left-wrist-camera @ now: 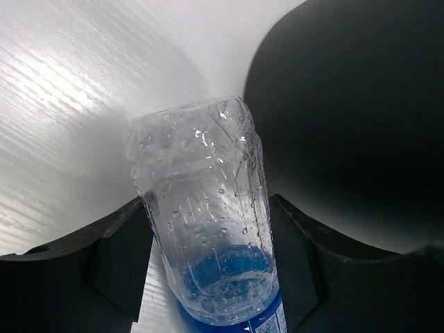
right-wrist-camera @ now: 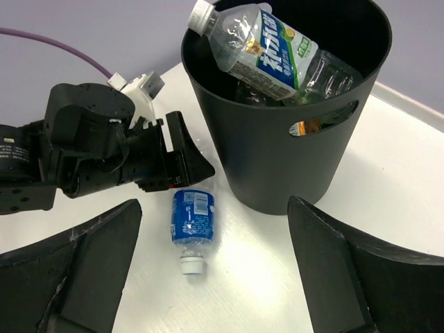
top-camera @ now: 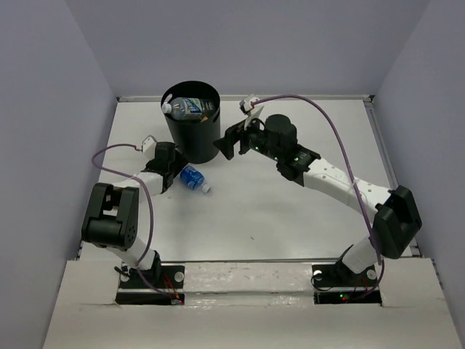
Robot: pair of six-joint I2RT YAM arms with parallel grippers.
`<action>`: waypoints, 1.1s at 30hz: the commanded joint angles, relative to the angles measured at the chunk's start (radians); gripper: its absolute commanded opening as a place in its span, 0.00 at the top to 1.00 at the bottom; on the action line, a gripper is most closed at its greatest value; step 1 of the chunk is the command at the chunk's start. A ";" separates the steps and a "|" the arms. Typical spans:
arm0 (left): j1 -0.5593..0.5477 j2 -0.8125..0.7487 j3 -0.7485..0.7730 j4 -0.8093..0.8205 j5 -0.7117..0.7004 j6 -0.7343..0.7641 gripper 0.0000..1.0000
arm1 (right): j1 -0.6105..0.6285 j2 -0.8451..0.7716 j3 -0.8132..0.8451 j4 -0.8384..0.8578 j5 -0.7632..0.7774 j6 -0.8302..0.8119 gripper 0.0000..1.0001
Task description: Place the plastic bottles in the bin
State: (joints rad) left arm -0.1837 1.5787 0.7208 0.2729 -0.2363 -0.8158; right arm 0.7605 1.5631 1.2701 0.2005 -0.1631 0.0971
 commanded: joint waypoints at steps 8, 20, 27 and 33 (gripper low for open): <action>-0.124 -0.454 -0.043 -0.158 -0.139 0.109 0.48 | 0.007 -0.184 -0.201 0.070 0.207 0.164 0.10; -0.186 -0.585 0.406 -0.251 -0.308 0.320 0.49 | 0.007 -0.322 -0.385 0.065 0.219 0.277 0.13; -0.189 -0.292 0.750 -0.137 -0.438 0.549 0.48 | 0.007 -0.363 -0.552 0.143 0.060 0.372 0.16; -0.195 -0.065 0.945 -0.006 -0.534 0.688 0.48 | 0.016 -0.388 -0.589 0.155 0.019 0.372 0.16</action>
State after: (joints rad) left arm -0.3676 1.4197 1.5776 0.1226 -0.6617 -0.2790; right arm 0.7624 1.2182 0.6807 0.2691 -0.0864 0.4511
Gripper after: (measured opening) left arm 0.711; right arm 0.840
